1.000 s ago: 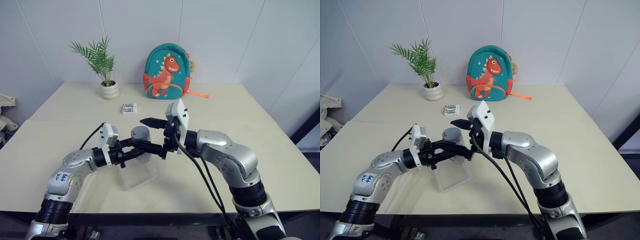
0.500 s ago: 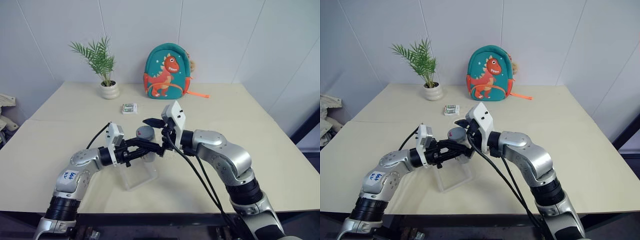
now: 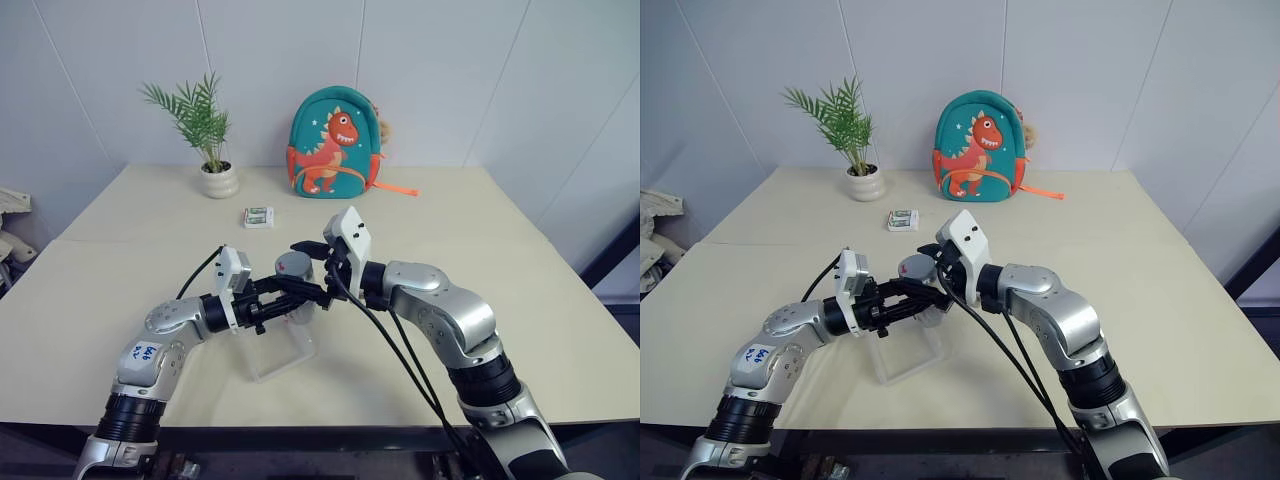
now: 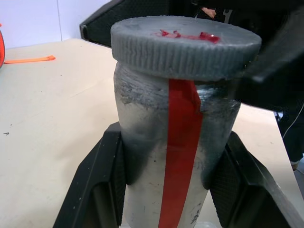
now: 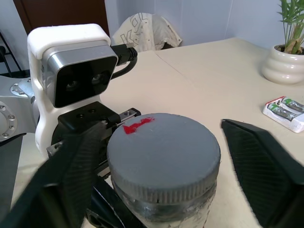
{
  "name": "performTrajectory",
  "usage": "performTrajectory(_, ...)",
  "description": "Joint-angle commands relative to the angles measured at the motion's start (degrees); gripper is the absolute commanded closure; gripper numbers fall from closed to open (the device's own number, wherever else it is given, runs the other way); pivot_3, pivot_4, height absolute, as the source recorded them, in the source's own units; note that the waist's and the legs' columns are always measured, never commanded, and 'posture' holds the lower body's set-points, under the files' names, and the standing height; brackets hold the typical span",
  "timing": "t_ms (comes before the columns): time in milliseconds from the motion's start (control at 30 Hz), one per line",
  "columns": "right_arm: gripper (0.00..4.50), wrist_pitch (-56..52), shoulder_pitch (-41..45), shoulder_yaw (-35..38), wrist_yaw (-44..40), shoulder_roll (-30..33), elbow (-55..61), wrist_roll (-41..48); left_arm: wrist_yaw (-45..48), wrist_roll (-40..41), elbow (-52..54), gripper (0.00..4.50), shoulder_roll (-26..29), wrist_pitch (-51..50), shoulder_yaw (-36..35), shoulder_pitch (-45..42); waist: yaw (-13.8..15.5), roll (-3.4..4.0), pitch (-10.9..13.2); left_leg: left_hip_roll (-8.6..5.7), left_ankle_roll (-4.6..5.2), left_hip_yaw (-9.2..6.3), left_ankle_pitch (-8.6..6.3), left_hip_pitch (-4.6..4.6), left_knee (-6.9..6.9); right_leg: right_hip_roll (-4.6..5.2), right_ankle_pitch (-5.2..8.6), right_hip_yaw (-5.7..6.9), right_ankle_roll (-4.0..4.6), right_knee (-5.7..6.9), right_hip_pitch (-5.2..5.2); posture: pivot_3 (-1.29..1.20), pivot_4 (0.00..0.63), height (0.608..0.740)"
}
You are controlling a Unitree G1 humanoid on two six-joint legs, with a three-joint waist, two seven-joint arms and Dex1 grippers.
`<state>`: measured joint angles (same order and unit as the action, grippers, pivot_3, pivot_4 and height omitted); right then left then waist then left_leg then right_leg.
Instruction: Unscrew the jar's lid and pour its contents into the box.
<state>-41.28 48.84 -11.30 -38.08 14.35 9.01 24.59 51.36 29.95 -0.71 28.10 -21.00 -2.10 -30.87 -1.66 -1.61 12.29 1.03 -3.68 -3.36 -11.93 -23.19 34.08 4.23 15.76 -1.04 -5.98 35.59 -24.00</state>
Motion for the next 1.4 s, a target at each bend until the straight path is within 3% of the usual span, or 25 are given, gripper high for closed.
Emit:
performTrajectory(33,1.90,1.1,0.8,0.9,-0.5,-0.5,1.7,0.8,0.1,-0.1,2.1,2.59,0.1,1.1,-1.0,-0.2,0.0,0.00,0.0,0.00,0.00,0.00,0.00,0.00,0.00,0.00,0.00,0.00,0.00,0.00,0.00,0.00,0.150,0.740)
performTrajectory(333,1.90,-1.1,1.6,3.3,-3.3,-1.6,2.3,5.4,2.9,-1.1,1.1,2.59,1.5,1.8,-0.2,-0.1,0.0,0.00,0.0,0.00,0.00,0.00,0.00,0.00,0.00,0.00,0.00,0.00,0.00,0.00,0.00,0.00,0.150,0.740)
performTrajectory(700,1.90,4.3,5.7,0.8,-24.2,3.8,-4.9,6.6,13.6,-1.5,-2.1,2.59,2.0,4.6,2.7,-2.3,-0.1,0.01,0.0,0.02,0.00,0.01,0.00,0.01,0.00,-0.04,0.01,0.00,0.01,0.00,0.00,0.00,0.150,0.740)
performTrajectory(967,1.90,11.1,10.8,0.4,-33.3,4.2,-14.6,3.5,17.4,-2.1,-3.9,2.59,0.1,3.0,5.8,-5.0,-0.1,0.02,0.0,0.02,0.00,0.01,0.00,0.00,0.02,-0.05,0.01,0.00,-0.03,0.01,0.00,0.00,0.150,0.740)
performTrajectory(1400,1.90,8.8,8.4,2.2,-32.6,5.1,-13.4,3.4,17.4,-3.3,-5.3,2.59,-1.3,6.1,4.3,-5.6,0.0,0.02,0.0,0.02,-0.01,0.01,-0.01,0.00,0.03,-0.05,0.02,-0.01,-0.05,0.06,-0.01,0.00,0.150,0.740)
